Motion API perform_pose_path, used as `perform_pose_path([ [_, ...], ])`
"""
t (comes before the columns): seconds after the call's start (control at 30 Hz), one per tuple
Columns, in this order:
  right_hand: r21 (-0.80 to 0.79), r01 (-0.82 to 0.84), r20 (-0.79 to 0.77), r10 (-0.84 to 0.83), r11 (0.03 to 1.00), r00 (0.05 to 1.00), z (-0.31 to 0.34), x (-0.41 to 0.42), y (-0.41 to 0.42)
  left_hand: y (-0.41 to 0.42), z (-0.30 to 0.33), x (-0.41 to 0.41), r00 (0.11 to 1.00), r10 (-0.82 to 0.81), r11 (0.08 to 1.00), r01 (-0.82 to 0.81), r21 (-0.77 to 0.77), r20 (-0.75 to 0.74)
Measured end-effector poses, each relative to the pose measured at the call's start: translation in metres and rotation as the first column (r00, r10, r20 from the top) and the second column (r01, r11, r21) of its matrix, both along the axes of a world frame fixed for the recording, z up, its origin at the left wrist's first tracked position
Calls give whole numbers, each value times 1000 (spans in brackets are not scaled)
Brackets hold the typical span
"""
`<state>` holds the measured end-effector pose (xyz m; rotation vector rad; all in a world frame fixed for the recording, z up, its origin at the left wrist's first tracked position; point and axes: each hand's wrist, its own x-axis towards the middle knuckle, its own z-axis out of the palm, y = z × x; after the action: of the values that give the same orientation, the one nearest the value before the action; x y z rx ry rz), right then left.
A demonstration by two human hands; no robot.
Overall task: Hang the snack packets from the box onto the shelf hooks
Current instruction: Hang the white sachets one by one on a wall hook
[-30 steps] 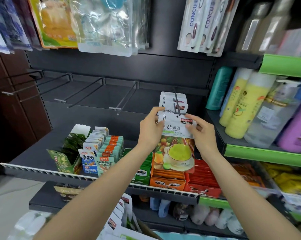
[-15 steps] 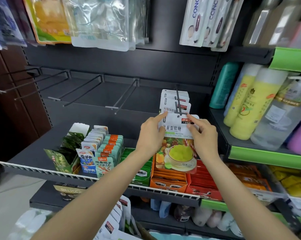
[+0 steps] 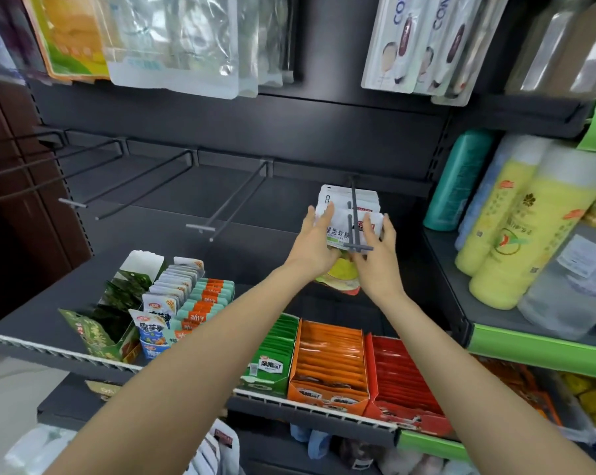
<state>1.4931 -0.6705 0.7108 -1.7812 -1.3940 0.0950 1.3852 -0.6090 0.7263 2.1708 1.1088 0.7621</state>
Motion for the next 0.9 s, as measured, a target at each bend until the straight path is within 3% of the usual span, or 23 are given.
perform_pose_path([
  [0.27, -137, 19, 94, -6, 990, 996, 11, 22, 30, 33, 4, 17, 1000, 9, 999, -9, -50, -5],
  [0.6, 48, 51, -32, -50, 998, 998, 8, -9, -22, -24, -7, -24, 978, 135, 985, -150, 90, 159],
  [0.9, -220, -156, -57, 147, 963, 988, -57, -117, -118, -109, -65, -149, 987, 148, 988, -145, -48, 62],
])
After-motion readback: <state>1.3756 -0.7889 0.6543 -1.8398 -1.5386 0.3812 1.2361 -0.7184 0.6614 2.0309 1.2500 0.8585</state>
